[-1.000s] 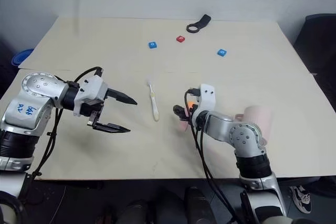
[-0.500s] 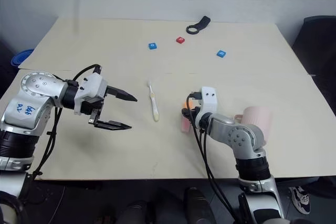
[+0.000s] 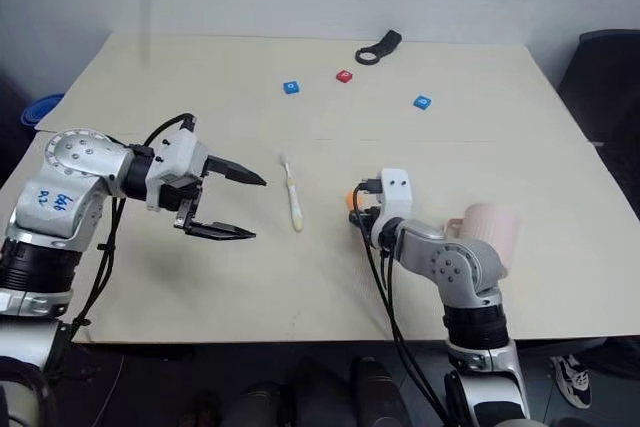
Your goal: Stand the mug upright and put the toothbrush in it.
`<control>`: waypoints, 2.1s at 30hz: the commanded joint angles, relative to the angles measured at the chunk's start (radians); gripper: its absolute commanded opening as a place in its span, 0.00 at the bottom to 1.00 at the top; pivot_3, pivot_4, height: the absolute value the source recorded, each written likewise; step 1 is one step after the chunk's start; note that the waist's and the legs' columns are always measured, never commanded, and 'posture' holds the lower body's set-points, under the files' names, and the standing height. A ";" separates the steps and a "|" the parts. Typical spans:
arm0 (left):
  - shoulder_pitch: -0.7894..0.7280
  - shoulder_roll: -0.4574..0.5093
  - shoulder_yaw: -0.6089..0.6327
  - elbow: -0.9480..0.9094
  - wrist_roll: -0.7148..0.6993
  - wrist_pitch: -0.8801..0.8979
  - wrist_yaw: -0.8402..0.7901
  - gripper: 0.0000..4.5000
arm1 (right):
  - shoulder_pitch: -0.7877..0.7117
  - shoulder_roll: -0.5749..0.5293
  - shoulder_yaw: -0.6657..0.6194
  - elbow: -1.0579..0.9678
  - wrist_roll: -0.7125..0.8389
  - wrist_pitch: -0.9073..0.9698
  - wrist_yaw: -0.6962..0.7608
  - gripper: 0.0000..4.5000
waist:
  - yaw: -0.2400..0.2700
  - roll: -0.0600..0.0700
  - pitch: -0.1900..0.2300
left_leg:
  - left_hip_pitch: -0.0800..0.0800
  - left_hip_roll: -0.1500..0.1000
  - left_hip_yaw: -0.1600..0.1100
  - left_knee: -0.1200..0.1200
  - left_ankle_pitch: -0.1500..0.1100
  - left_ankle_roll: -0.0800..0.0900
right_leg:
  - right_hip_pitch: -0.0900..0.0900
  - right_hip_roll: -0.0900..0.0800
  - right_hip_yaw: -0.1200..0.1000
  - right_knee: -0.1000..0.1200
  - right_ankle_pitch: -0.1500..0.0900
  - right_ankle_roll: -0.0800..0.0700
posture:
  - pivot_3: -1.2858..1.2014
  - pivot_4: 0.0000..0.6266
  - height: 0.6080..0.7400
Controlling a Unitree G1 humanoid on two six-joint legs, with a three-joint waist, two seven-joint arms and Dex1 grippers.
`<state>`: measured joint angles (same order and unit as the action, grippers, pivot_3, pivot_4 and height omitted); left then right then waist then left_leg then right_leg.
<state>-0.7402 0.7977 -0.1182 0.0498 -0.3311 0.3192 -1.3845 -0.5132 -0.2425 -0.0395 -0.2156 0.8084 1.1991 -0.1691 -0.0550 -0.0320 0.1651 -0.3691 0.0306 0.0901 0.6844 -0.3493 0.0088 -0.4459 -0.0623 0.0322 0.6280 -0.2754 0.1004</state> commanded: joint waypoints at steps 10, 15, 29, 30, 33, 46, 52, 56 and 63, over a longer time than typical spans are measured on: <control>-0.053 -0.172 0.007 -0.024 -0.068 0.022 0.075 1.00 | 0.060 -0.679 -0.661 0.046 -0.057 0.071 0.230 0.10 | 0.056 0.012 0.007 | -0.006 -0.006 0.000 -0.001 -0.002 0.006 | 0.000 0.001 -0.002 -0.010 0.001 0.003 | 0.52 0.24 1.00; -0.089 -0.220 -0.017 0.045 -0.046 -0.029 0.060 1.00 | 0.241 -0.675 -0.761 0.083 -0.141 0.011 0.266 0.10 | 0.042 0.013 0.008 | -0.003 -0.008 0.010 -0.001 -0.002 0.008 | 0.000 0.001 0.002 -0.011 0.005 0.011 | 0.52 0.24 1.00; -0.213 -0.290 -0.045 0.214 -0.009 -0.117 -0.016 1.00 | 0.258 -0.608 -0.897 -0.317 0.003 0.163 0.280 0.84 | 0.021 0.024 0.008 | -0.001 -0.013 0.007 -0.001 0.004 0.011 | 0.001 0.001 0.008 -0.008 0.010 0.015 | 0.52 0.24 1.00; -0.217 -0.289 -0.044 0.226 -0.006 -0.122 -0.020 1.00 | 0.206 -0.585 -0.882 -0.371 0.040 0.222 0.258 0.84 | 0.020 0.023 0.008 | -0.001 -0.012 0.007 -0.001 0.004 0.011 | 0.001 0.001 0.008 -0.008 0.010 0.015 | 0.52 0.24 1.00; -0.215 -0.282 -0.039 0.240 -0.003 -0.132 -0.030 1.00 | 0.058 -0.410 -0.815 -0.511 0.107 0.382 0.176 0.76 | 0.026 0.019 0.006 | -0.001 -0.011 0.003 -0.001 0.003 0.014 | 0.001 0.001 0.004 -0.008 0.009 0.014 | 0.52 0.24 1.00; -0.156 -0.268 -0.036 0.158 0.016 -0.122 0.011 1.00 | 0.274 -0.087 -0.503 -0.697 -0.014 0.415 -0.059 0.58 | 0.048 0.019 0.006 | -0.008 -0.020 0.004 0.001 0.004 0.018 | -0.001 -0.012 0.001 -0.010 0.009 0.014 | 0.52 0.24 1.00; -0.131 -0.243 -0.023 0.108 0.008 -0.088 0.027 1.00 | 0.281 -0.100 -0.420 -0.710 -0.113 0.413 -0.041 0.58 | 0.044 0.019 0.006 | -0.007 -0.019 0.002 0.001 0.005 0.017 | 0.000 -0.010 0.000 -0.009 0.010 0.016 | 0.52 0.24 1.00; -0.134 -0.245 -0.019 0.105 0.009 -0.089 0.042 1.00 | 0.311 -0.142 -0.379 -0.665 -0.177 0.362 -0.001 0.58 | 0.044 0.019 0.006 | -0.007 -0.019 0.003 0.001 0.005 0.017 | 0.000 -0.010 0.000 -0.009 0.010 0.016 | 0.52 0.24 1.00; -0.126 -0.241 -0.019 0.099 0.011 -0.098 0.056 1.00 | 0.359 -0.215 -0.364 -0.536 -0.280 0.223 0.080 0.58 | 0.048 0.019 0.006 | -0.007 -0.020 0.003 0.001 0.004 0.018 | 0.000 -0.010 0.000 -0.010 0.010 0.016 | 0.52 0.24 1.00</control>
<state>-0.8595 0.5481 -0.1618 0.1851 -0.3108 0.2296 -1.3326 -0.1566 -0.4410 -0.3963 -0.7554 0.5513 1.4594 -0.1080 -0.0070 -0.0129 0.1710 -0.3759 0.0106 0.0928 0.6856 -0.3448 0.0264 -0.4457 -0.0720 0.0320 0.6182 -0.2658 0.1160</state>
